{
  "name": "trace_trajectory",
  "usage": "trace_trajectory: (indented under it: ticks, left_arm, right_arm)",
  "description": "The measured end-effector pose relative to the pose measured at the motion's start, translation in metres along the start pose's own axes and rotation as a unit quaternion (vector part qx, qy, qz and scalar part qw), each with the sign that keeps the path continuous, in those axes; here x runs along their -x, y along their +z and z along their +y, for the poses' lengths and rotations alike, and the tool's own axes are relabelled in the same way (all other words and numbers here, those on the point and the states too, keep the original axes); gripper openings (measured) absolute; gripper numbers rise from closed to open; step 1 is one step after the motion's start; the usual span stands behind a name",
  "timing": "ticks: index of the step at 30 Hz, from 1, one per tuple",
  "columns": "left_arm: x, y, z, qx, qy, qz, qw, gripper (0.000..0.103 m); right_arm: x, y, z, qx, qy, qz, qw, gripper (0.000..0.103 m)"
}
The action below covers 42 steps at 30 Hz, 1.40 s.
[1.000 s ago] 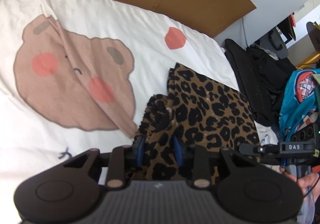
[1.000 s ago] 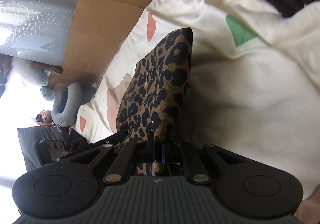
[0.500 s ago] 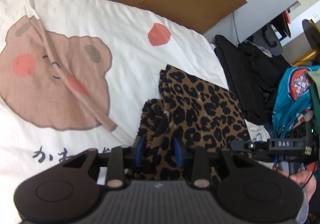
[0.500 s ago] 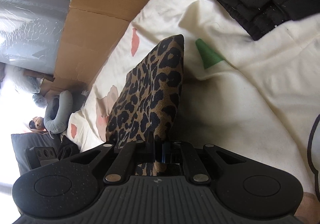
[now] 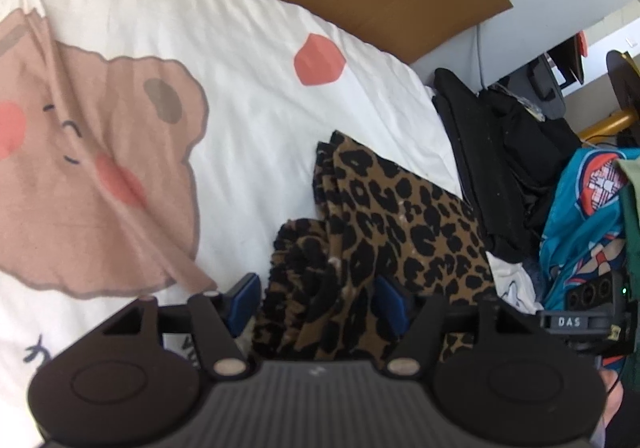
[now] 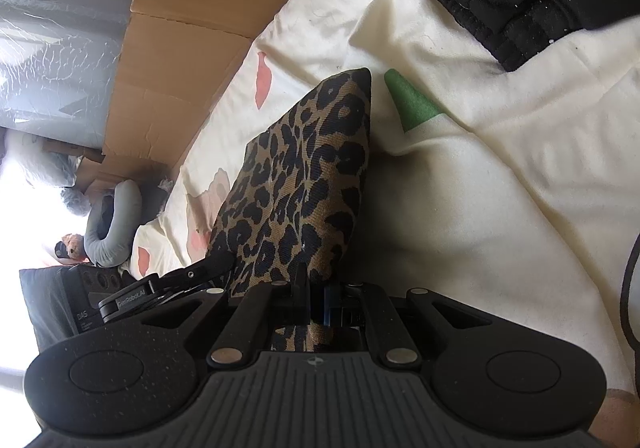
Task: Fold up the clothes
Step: 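Grasp the folded skirt end with the left tool while the right tool grasps its other end, then lift the folded skirt with both tools and carry it toward the black clothes pile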
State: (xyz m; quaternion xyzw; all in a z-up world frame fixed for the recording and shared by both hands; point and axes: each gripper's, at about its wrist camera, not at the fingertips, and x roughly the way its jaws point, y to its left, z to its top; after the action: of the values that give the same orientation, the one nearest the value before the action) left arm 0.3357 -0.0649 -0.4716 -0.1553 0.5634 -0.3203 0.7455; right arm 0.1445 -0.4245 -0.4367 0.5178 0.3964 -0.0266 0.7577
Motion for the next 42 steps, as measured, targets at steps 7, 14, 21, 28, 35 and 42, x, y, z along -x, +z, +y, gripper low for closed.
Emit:
trace_trajectory:
  ticks: [7,14,21,28,35,42]
  left_arm:
    - [-0.007,0.006,-0.001,-0.001,-0.012,0.014,0.9998,0.061]
    - [0.006,0.004,-0.004,-0.009,-0.012,-0.003,0.9999,0.032]
    - [0.017,0.001,-0.015,-0.021,0.003,-0.024,0.9995,0.026]
    - [0.041,0.000,-0.023,-0.009,0.009,-0.056,0.9983,0.025]
    - [0.077,0.004,-0.052,-0.020,0.019,-0.084,0.9960,0.025]
    - [0.110,0.011,-0.091,-0.024,0.021,-0.114,0.9929,0.024]
  right_arm:
    - [-0.004,0.000,-0.002,-0.004,0.000,0.000,1.000,0.004]
    - [-0.002,-0.001,0.006,0.007,-0.001,-0.007,1.000,0.004]
    - [0.001,-0.002,0.015,0.015,-0.003,-0.013,1.000,0.004]
    - [0.010,0.001,0.036,0.039,0.002,-0.021,0.999,0.004]
    - [0.027,0.002,0.069,0.076,0.000,-0.035,0.997,0.004]
    - [0.061,0.008,0.112,0.125,-0.006,-0.065,0.990,0.004]
